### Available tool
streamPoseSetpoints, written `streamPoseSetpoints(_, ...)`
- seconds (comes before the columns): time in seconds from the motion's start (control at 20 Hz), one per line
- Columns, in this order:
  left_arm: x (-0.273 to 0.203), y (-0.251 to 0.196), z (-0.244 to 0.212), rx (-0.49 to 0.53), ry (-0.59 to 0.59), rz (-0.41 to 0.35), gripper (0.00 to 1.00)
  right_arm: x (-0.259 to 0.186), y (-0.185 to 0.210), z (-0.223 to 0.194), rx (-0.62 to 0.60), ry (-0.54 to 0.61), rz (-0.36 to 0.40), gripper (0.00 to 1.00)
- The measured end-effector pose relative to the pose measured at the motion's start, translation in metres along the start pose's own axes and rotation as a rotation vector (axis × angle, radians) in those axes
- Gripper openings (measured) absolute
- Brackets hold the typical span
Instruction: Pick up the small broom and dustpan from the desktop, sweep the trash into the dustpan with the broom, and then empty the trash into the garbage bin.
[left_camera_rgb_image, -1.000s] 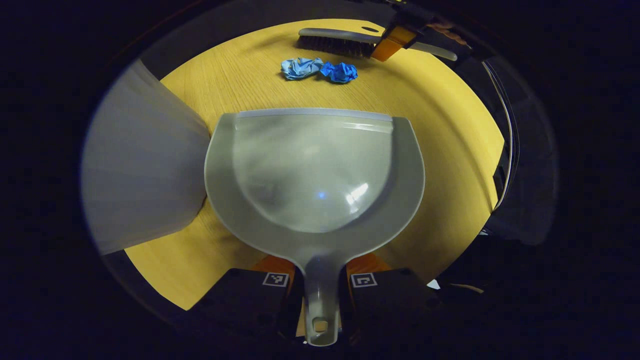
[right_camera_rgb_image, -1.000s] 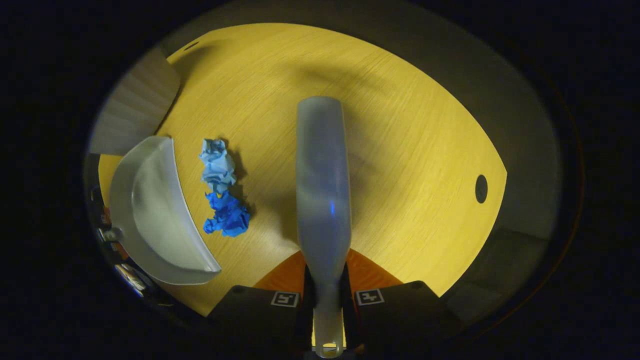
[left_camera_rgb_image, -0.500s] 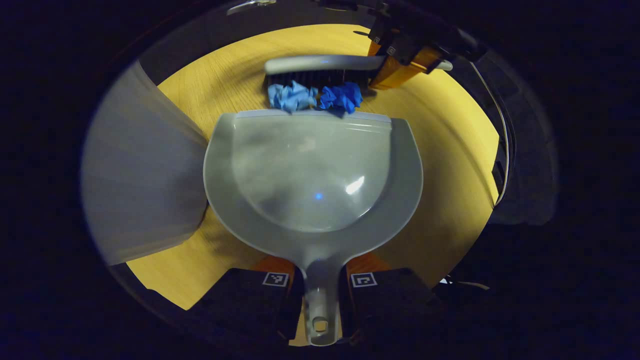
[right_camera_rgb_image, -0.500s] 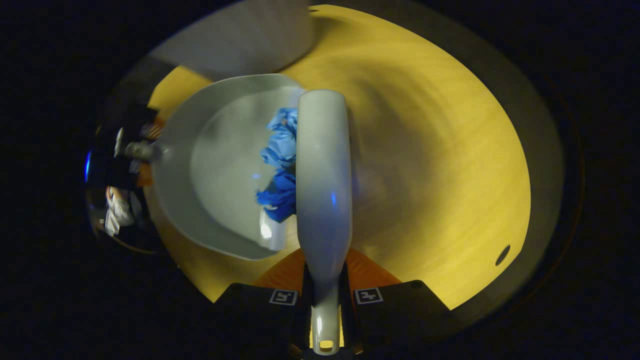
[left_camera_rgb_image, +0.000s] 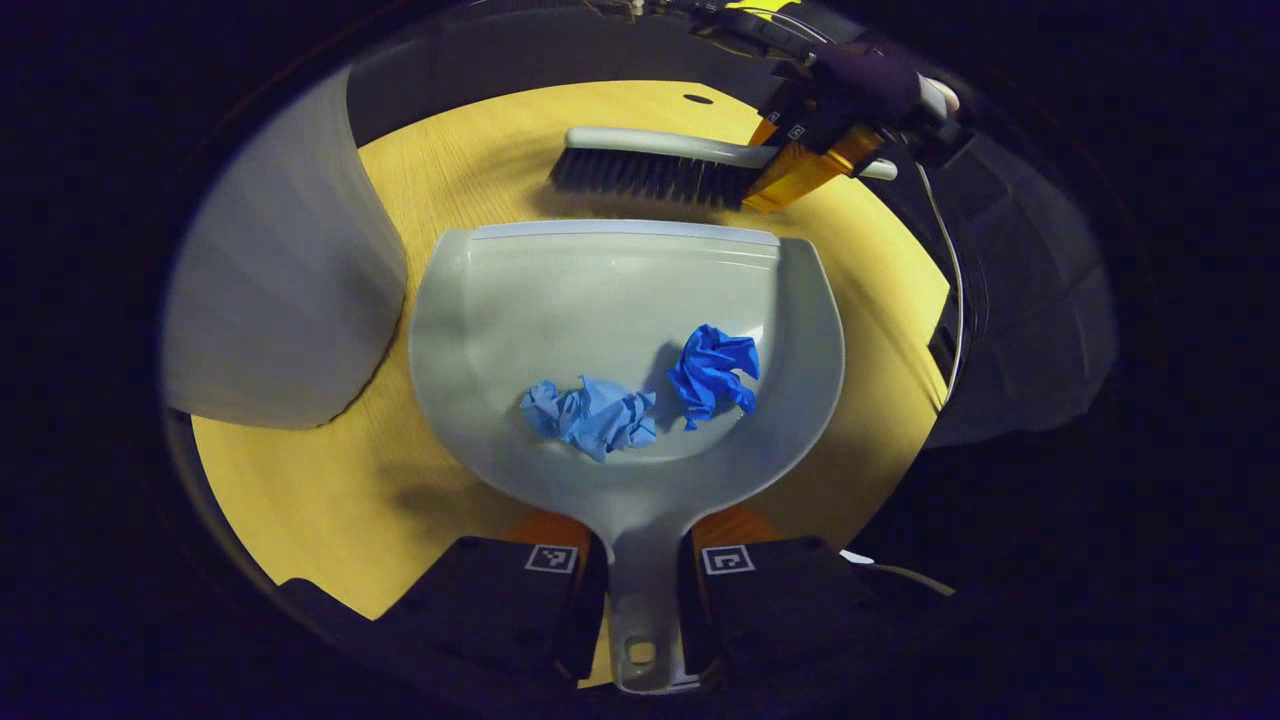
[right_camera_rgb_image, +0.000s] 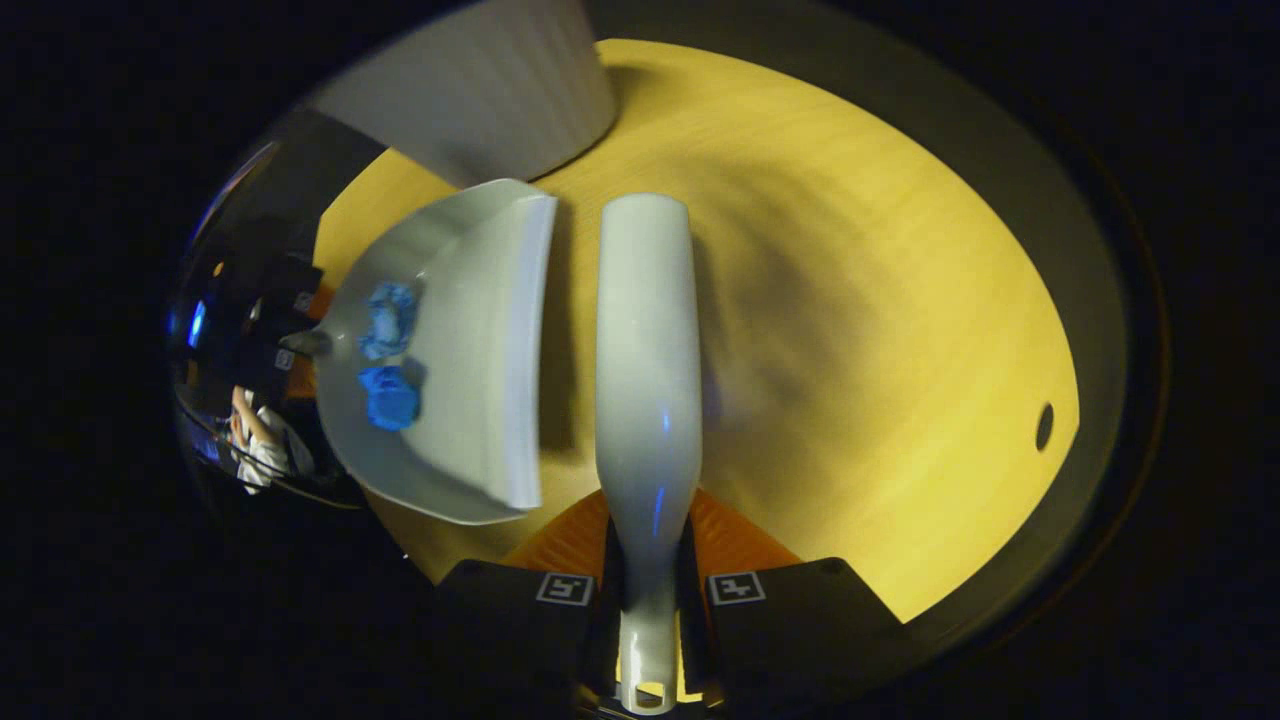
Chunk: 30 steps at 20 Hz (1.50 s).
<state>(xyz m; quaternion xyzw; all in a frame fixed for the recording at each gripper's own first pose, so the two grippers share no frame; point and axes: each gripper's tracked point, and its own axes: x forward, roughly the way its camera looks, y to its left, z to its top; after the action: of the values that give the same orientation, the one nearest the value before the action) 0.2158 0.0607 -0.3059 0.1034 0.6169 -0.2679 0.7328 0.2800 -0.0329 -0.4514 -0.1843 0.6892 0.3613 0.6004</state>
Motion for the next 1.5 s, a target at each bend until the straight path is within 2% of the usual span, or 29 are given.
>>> streamPoseSetpoints(0.1,-0.033,-0.017,-0.003,0.043,-0.02,-0.043,0.29,-0.019,-0.02,-0.006,0.122,0.022,-0.047,0.28)
streamPoseSetpoints(0.15,-0.055,-0.023,-0.006,0.062,-0.02,-0.052,0.29,-0.028,-0.035,-0.003,0.158,0.018,-0.11,0.27)
streamPoseSetpoints(0.2,-0.08,-0.028,-0.01,0.072,-0.017,-0.044,0.29,-0.031,-0.04,-0.003,0.167,-0.01,-0.191,0.27)
streamPoseSetpoints(0.25,-0.1,-0.028,-0.01,0.074,-0.023,-0.033,0.29,-0.042,-0.048,0.003,0.172,-0.032,-0.231,0.27)
streamPoseSetpoints(0.3,-0.122,-0.03,-0.007,0.073,-0.033,-0.028,0.29,-0.035,-0.036,-0.001,0.19,-0.055,-0.23,0.28)
streamPoseSetpoints(0.4,-0.171,-0.043,-0.002,0.043,-0.063,-0.065,0.29,-0.038,-0.037,0.004,0.233,-0.092,-0.198,0.27)
streamPoseSetpoints(0.5,-0.22,-0.033,0.013,0.006,-0.096,-0.053,0.29,-0.035,-0.042,0.004,0.228,-0.126,-0.18,0.27)
streamPoseSetpoints(0.7,-0.276,0.002,0.044,-0.077,-0.141,0.05,0.29,-0.031,-0.036,0.007,0.272,-0.196,-0.073,0.27)
streamPoseSetpoints(0.8,-0.296,0.04,0.05,-0.135,-0.139,0.127,0.29,-0.027,-0.035,0.007,0.284,-0.208,-0.014,0.28)
streamPoseSetpoints(0.85,-0.301,0.063,0.052,-0.154,-0.12,0.169,0.29,-0.027,-0.036,0.007,0.271,-0.219,-0.019,0.27)
streamPoseSetpoints(0.95,-0.307,0.111,0.05,-0.158,-0.048,0.271,0.29,-0.025,-0.039,0.006,0.237,-0.233,-0.048,0.28)
streamPoseSetpoints(1.05,-0.307,0.13,0.045,-0.138,0.058,0.325,0.29,-0.024,-0.032,0.007,0.272,-0.234,0.019,0.27)
streamPoseSetpoints(1.1,-0.306,0.109,0.04,-0.133,0.108,0.342,0.29,-0.024,-0.031,0.009,0.295,-0.239,0.054,0.28)
streamPoseSetpoints(1.25,-0.326,0.127,0.05,-0.034,0.264,0.377,0.29,-0.025,-0.028,0.01,0.308,-0.232,0.08,0.28)
streamPoseSetpoints(1.4,-0.337,0.138,0.054,0.105,0.403,0.463,0.29,-0.023,-0.024,0.015,0.323,-0.271,0.114,0.27)
streamPoseSetpoints(1.5,-0.339,0.138,0.05,0.125,0.454,0.485,0.29,-0.02,-0.022,0.014,0.352,-0.291,0.14,0.27)
